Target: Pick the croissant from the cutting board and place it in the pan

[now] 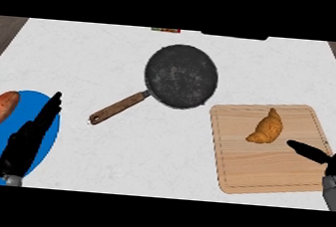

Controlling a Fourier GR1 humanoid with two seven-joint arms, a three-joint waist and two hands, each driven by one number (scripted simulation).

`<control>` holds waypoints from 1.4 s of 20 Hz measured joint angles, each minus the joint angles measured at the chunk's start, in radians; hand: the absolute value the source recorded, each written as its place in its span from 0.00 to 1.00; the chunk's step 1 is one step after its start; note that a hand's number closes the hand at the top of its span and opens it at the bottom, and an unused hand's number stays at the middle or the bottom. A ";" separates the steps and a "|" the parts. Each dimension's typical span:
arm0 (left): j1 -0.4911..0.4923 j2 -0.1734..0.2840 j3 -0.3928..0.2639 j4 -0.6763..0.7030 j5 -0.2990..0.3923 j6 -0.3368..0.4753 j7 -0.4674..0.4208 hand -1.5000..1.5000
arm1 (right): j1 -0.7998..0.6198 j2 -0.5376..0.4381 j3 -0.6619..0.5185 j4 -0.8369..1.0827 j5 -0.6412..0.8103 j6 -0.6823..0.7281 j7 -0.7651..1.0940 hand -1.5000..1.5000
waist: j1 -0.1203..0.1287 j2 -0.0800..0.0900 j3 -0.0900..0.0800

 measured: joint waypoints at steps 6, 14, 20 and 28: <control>-0.008 -0.022 -0.024 -0.008 -0.024 0.018 0.028 0.50 | -0.206 -0.077 0.083 -0.035 0.065 0.212 0.335 0.00 | 0.010 -0.005 0.008; -0.006 -0.027 -0.016 -0.011 -0.032 0.017 0.034 0.50 | -0.413 -0.070 0.117 0.012 0.033 0.396 0.504 0.00 | 0.004 -0.004 0.015; -0.030 -0.034 -0.015 -0.003 -0.038 0.012 0.051 0.50 | -0.508 -0.033 0.132 0.140 -0.042 0.496 0.521 0.00 | 0.003 -0.001 0.016; -0.036 -0.044 -0.003 0.024 -0.041 0.005 0.039 0.50 | -0.616 0.029 0.144 0.311 -0.100 0.582 0.514 0.00 | -0.004 -0.002 0.017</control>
